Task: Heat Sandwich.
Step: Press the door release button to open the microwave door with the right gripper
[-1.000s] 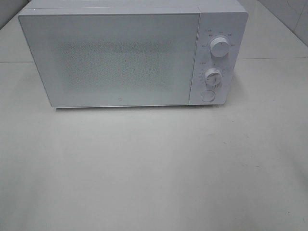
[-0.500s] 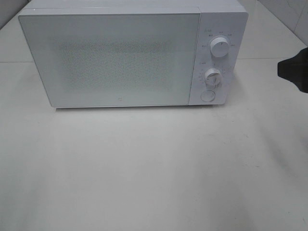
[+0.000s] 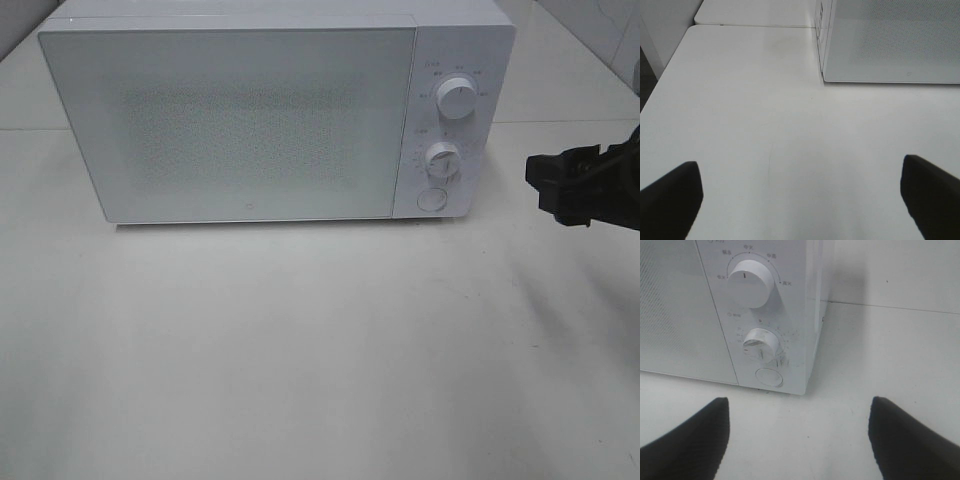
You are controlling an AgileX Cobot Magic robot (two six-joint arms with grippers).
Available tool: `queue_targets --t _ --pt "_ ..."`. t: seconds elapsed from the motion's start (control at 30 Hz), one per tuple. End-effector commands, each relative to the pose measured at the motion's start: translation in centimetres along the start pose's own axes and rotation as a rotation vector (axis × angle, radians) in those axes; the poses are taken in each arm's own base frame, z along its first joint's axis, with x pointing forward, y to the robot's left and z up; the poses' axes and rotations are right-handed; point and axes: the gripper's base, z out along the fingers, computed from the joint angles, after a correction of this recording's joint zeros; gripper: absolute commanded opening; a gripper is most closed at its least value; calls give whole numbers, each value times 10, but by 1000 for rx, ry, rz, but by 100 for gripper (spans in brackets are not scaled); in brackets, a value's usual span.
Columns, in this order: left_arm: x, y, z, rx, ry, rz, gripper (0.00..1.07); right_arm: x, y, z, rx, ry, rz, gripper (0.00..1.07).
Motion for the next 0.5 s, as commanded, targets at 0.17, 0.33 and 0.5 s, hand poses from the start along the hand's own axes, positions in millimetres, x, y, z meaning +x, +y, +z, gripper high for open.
queue_targets --t 0.17,0.33,0.5 --pt "2 -1 -3 6 -35 -1 104 16 -3 19 82 -55 -23 75" --pt "2 -1 -3 6 -35 -1 104 26 15 27 88 -60 -44 75" --pt "2 -1 -3 6 -35 -1 104 38 29 37 135 -68 8 75"
